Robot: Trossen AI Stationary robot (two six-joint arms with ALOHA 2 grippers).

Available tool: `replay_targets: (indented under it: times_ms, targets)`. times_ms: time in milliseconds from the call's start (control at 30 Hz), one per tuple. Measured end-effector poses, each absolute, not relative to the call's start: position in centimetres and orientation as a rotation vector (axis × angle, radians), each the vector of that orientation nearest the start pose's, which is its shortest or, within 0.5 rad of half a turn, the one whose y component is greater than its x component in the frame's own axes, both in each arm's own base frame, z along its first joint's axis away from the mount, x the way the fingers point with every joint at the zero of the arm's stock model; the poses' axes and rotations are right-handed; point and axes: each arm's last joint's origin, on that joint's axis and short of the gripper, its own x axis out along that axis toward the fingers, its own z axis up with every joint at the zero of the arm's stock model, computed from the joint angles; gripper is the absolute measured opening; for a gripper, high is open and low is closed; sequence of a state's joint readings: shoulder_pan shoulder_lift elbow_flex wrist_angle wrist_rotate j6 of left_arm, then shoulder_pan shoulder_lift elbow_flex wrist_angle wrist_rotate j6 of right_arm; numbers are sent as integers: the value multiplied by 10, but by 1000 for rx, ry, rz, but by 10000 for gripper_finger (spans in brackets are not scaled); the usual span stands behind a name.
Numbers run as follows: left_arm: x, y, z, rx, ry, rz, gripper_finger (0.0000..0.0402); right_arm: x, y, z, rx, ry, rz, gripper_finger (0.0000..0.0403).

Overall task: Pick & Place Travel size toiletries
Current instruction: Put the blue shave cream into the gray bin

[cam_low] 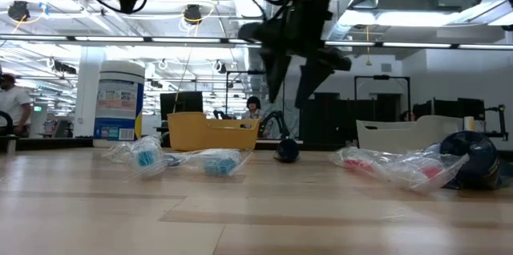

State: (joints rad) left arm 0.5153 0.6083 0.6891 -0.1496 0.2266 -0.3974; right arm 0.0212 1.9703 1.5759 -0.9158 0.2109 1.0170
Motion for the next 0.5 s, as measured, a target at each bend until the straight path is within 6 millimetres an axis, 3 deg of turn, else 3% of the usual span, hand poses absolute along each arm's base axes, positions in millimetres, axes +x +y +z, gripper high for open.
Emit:
replay_targets:
  times_ms: [167, 500]
  targets:
    - [124, 61, 327, -425, 16, 244, 232, 413, 10, 195, 688, 1166, -836, 227]
    - [124, 60, 327, -472, 17, 215, 232, 424, 14, 149, 756, 1283, -856, 242]
